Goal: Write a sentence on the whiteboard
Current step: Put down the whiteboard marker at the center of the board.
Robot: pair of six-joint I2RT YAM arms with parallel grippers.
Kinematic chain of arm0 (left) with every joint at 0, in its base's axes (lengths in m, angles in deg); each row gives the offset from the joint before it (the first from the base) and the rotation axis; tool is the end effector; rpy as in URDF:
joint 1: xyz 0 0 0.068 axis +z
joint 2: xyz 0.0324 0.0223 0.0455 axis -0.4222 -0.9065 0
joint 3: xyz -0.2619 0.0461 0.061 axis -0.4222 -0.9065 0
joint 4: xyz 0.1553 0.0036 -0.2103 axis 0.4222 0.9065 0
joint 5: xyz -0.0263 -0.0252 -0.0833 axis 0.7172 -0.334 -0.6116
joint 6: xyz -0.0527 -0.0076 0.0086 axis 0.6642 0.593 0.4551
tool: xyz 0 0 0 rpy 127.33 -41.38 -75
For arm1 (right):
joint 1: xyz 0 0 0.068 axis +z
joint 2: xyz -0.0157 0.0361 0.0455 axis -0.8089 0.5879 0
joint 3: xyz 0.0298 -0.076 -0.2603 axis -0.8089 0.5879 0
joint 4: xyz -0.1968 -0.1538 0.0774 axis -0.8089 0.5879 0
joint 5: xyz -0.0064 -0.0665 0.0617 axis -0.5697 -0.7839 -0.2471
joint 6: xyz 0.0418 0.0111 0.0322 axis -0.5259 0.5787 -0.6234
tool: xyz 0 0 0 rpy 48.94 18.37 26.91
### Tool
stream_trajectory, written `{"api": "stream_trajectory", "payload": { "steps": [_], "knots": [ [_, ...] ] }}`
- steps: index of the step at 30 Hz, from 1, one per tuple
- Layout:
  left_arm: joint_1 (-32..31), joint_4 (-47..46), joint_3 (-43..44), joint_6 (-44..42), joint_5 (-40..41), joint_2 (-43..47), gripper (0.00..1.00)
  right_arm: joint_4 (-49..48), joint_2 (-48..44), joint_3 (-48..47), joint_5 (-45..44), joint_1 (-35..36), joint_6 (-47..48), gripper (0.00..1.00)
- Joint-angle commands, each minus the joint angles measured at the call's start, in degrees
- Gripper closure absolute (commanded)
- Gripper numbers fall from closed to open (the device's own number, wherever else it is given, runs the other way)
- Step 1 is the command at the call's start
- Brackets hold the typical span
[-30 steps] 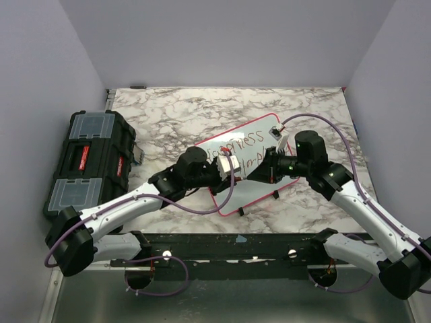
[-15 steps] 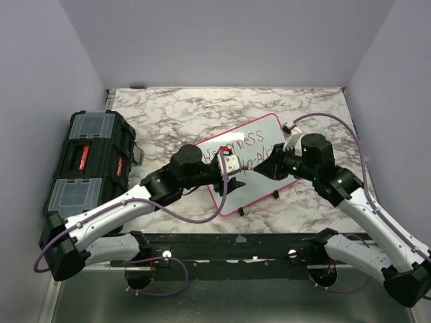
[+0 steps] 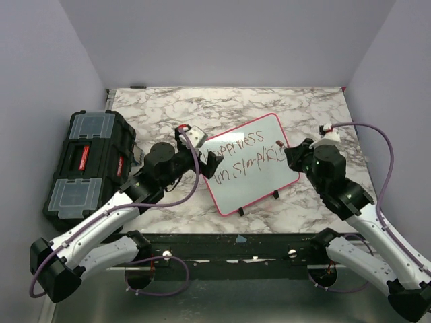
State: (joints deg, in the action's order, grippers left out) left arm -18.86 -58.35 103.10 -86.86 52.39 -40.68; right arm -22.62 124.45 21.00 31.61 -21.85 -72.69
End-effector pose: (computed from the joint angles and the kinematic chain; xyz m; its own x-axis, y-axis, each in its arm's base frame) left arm 0.1609 -0.1566 0.3400 -0.1101 0.0616 -0.9920 0.7199 0.6931 -0.0369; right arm 0.1534 0.0831 0.3352 -0.3598 0.3429 -0.8678 -0.0807 0.9151 0.3951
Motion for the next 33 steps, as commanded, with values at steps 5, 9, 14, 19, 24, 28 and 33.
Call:
{"api": "stream_trajectory", "payload": {
  "steps": [5, 9, 14, 19, 24, 28, 33],
  "knots": [
    [5.83, 5.42, -2.46, 9.79, 14.45, 6.92, 0.02, -4.93, -1.26, 4.83, -22.60, -0.15, -0.64, 0.99],
    [7.67, 7.68, -4.84, 12.19, 16.91, 12.16, 0.02, -7.58, 0.47, 6.80, -28.59, -0.32, 1.74, 0.99],
    [8.75, 15.21, -4.65, 15.74, 20.83, 17.79, 0.02, -11.06, 2.11, 8.77, -29.46, -2.58, -0.49, 0.99],
    [8.85, 20.93, -3.93, 14.05, 20.54, 22.39, 0.01, -16.97, 7.20, 12.21, -24.70, -8.43, -1.24, 0.99],
    [8.90, 23.42, -4.30, 10.75, 23.23, 24.51, 0.02, -19.39, 8.96, 14.45, -17.38, -16.71, -2.27, 0.99],
    [8.86, 26.19, -2.58, 9.34, 20.05, 24.26, 0.02, -19.52, 8.97, 16.90, -17.31, -17.07, -3.61, 0.99],
    [8.86, 27.49, -2.96, 5.24, 19.24, 24.62, 0.01, -19.03, 9.31, 19.59, -16.81, -17.02, -5.78, 0.99]
  ]
}}
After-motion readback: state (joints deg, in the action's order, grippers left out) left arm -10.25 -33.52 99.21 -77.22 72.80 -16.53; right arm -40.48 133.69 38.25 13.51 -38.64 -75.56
